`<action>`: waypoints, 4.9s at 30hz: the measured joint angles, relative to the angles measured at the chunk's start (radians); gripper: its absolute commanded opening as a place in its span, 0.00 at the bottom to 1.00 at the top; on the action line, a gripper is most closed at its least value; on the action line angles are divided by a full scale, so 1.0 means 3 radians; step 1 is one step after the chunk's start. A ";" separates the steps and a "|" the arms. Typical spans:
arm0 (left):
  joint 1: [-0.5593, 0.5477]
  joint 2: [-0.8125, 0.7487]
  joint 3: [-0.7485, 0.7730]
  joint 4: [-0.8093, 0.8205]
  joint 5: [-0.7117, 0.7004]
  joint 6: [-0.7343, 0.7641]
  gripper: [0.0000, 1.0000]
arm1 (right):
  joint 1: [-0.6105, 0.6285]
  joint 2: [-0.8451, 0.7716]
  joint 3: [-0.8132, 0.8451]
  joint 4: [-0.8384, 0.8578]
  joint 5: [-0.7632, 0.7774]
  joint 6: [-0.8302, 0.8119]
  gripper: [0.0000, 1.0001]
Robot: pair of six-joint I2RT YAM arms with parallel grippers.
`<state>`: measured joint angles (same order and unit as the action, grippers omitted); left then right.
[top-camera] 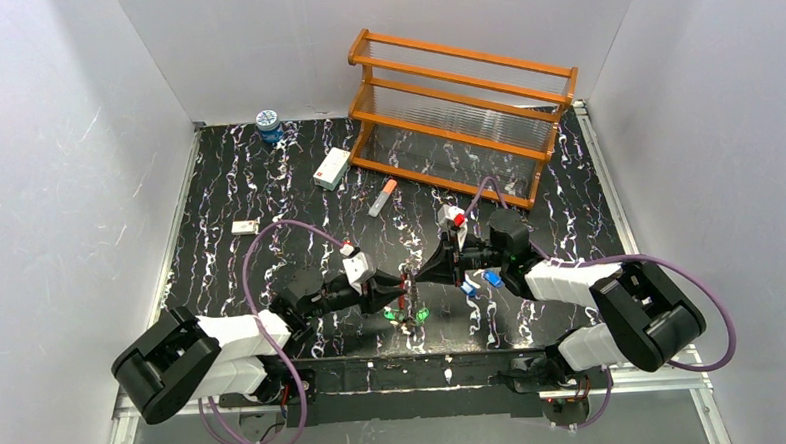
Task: Put the keys on the keyring
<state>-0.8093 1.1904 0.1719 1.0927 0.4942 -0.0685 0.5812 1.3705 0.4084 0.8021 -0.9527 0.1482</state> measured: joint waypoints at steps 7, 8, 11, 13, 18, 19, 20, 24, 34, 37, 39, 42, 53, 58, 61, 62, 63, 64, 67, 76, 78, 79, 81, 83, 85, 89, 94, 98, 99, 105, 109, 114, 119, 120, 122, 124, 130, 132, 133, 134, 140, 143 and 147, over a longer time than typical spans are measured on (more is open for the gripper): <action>-0.0031 0.0095 0.0003 0.0125 -0.0055 0.0004 0.25 | 0.0006 -0.0010 0.0000 0.0046 -0.0081 0.0000 0.01; -0.0037 0.0104 0.0003 0.0136 -0.0056 0.0004 0.25 | 0.0006 -0.0010 0.0000 0.0047 -0.0088 0.0000 0.01; -0.0045 0.0128 0.0005 0.0189 -0.0058 0.0003 0.25 | 0.0009 -0.0010 0.0000 0.0051 -0.0107 0.0000 0.01; -0.0047 0.0159 0.0020 0.0219 -0.0060 0.0001 0.26 | 0.0009 -0.0010 0.0000 0.0052 -0.0121 0.0000 0.01; -0.0058 0.0291 0.0094 0.0272 -0.0070 -0.0022 0.27 | 0.0011 -0.0010 0.0000 0.0053 -0.0141 0.0000 0.01; -0.0061 0.0317 0.0112 0.0278 -0.0076 -0.0032 0.27 | 0.0011 -0.0010 0.0000 0.0052 -0.0142 0.0000 0.01; -0.0062 0.0334 0.0121 0.0286 -0.0080 -0.0036 0.27 | 0.0011 -0.0010 0.0000 0.0052 -0.0145 0.0000 0.01; -0.0064 0.0397 0.0137 0.0346 -0.0092 -0.0062 0.20 | 0.0011 -0.0010 0.0000 0.0051 -0.0151 0.0000 0.01; -0.0069 0.0523 0.0179 0.0469 -0.0089 -0.0113 0.12 | 0.0011 -0.0010 0.0000 0.0034 -0.0155 0.0000 0.01; -0.0072 0.0540 0.0186 0.0473 -0.0088 -0.0123 0.12 | 0.0011 -0.0010 0.0000 0.0031 -0.0160 -0.0003 0.01; -0.0074 0.0546 0.0186 0.0477 -0.0088 -0.0128 0.09 | 0.0011 -0.0010 0.0000 0.0031 -0.0164 -0.0006 0.01; -0.0079 0.0548 0.0187 0.0487 -0.0086 -0.0139 0.00 | 0.0011 -0.0010 0.0001 0.0031 -0.0167 -0.0008 0.01; -0.0080 0.0559 0.0182 0.0516 -0.0151 -0.0128 0.00 | 0.0020 -0.0209 0.0004 -0.0121 -0.0048 -0.0092 0.67; -0.0080 0.0361 0.0106 0.0470 -0.0247 -0.0008 0.00 | 0.0028 -0.0542 0.0004 -0.0161 0.0103 -0.0183 0.79; -0.0080 0.0158 0.0062 0.0322 -0.0291 0.0146 0.00 | 0.0028 -0.0692 0.0004 -0.0178 0.0181 -0.0249 0.85; -0.0080 0.0075 0.0052 0.0251 -0.0299 0.0215 0.00 | 0.0028 -0.0740 0.0004 -0.0183 0.0212 -0.0267 0.86; -0.0080 0.0005 0.0046 0.0192 -0.0300 0.0276 0.00 | 0.0027 -0.0772 0.0004 -0.0189 0.0230 -0.0280 0.88; -0.0080 -0.0078 0.0038 0.0126 -0.0304 0.0351 0.00 | 0.0028 -0.0805 0.0004 -0.0203 0.0256 -0.0298 0.90; -0.0081 -0.0347 0.0011 -0.0103 -0.0317 0.0610 0.00 | 0.0027 -0.0891 0.0004 -0.0238 0.0331 -0.0343 0.95; -0.0086 -0.0993 0.0025 -0.0935 -0.0404 0.1347 0.00 | 0.0028 -0.0956 0.0004 -0.0271 0.0272 -0.0549 0.90; -0.0086 -0.0991 0.0126 -0.1258 -0.0413 0.1453 0.00 | 0.0028 -0.0935 0.0011 -0.0324 0.0189 -0.0636 0.84; -0.0086 -0.0968 0.0197 -0.1418 -0.0420 0.1493 0.00 | 0.0028 -0.0914 0.0022 -0.0352 0.0161 -0.0682 0.80; -0.0086 -0.0895 0.0366 -0.1682 -0.0440 0.1535 0.00 | 0.0037 -0.0853 0.0056 -0.0430 0.0107 -0.0776 0.69; -0.0086 -0.0769 0.0559 -0.1904 -0.0462 0.1540 0.00 | 0.0058 -0.0801 0.0086 -0.0516 0.0083 -0.0871 0.62; -0.0086 -0.0614 0.0713 -0.2055 -0.0476 0.1520 0.00 | 0.0080 -0.0753 0.0098 -0.0579 0.0075 -0.0945 0.56; -0.0089 -0.0337 0.0872 -0.2188 -0.0478 0.1433 0.00 | 0.0145 -0.0652 0.0098 -0.0654 0.0093 -0.1047 0.47; -0.0116 -0.0056 0.0930 -0.2251 -0.0409 0.1297 0.00 | 0.0207 -0.0518 0.0098 -0.0702 0.0163 -0.1153 0.44; -0.0131 0.0065 0.0938 -0.2295 -0.0355 0.1235 0.00 | 0.0237 -0.0430 0.0098 -0.0760 0.0264 -0.1231 0.43; -0.0134 0.0078 0.0941 -0.2298 -0.0343 0.1222 0.00 | 0.0248 -0.0411 0.0098 -0.0762 0.0294 -0.1259 0.43; -0.0155 0.0088 0.0954 -0.2279 -0.0268 0.1174 0.00 | 0.0303 -0.0282 0.0098 -0.0771 0.0379 -0.1367 0.39; -0.0165 0.0088 0.0954 -0.2247 -0.0230 0.1143 0.00 | 0.0380 -0.0142 0.0099 -0.0774 0.0402 -0.1413 0.39; -0.0178 0.0088 0.0954 -0.2225 -0.0207 0.1113 0.00 | 0.0484 0.0004 0.0182 -0.0832 0.0474 -0.1466 0.27; -0.0184 0.0088 0.0954 -0.2232 -0.0205 0.1099 0.00 | 0.0533 0.0065 0.0226 -0.0856 0.0534 -0.1502 0.01; -0.0183 0.0086 0.0954 -0.2241 -0.0206 0.1097 0.00 | 0.0535 0.0067 0.0230 -0.0871 0.0539 -0.1516 0.01; -0.0183 0.0086 0.0954 -0.2256 -0.0210 0.1099 0.00 | 0.0539 0.0075 0.0251 -0.0927 0.0551 -0.1532 0.01; -0.0183 0.0084 0.0952 -0.2269 -0.0228 0.1100 0.00 | 0.0548 0.0085 0.0291 -0.0997 0.0577 -0.1548 0.01; -0.0178 -0.0015 0.0905 -0.2288 -0.0346 0.1105 0.04 | 0.0561 0.0071 0.0313 -0.1108 0.0661 -0.1559 0.01; -0.0189 -0.0088 0.0875 -0.2284 -0.0395 0.1111 0.07 | 0.0571 0.0042 0.0313 -0.1105 0.0684 -0.1563 0.01; -0.0191 -0.0125 0.0865 -0.2284 -0.0412 0.1118 0.08 | 0.0576 0.0019 0.0312 -0.1104 0.0702 -0.1565 0.01; -0.0192 -0.0167 0.0856 -0.2281 -0.0436 0.1124 0.08 | 0.0577 0.0000 0.0306 -0.1104 0.0713 -0.1565 0.01; -0.0193 -0.0514 0.0752 -0.2247 -0.0586 0.1164 0.13 | 0.0576 -0.0113 0.0184 -0.1021 0.0745 -0.1539 0.01; -0.0193 -0.0608 0.0704 -0.2242 -0.0637 0.1175 0.15 | 0.0576 -0.0126 0.0125 -0.0896 0.0736 -0.1469 0.01; -0.0193 -0.0676 0.0621 -0.2232 -0.0651 0.1179 0.18 | 0.0576 -0.0128 0.0041 -0.0665 0.0696 -0.1339 0.01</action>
<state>-0.8673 0.9874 0.3580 0.4232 0.2989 0.2852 0.7540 1.3319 0.4206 0.6025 -0.7441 -0.2535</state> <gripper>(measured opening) 0.162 0.031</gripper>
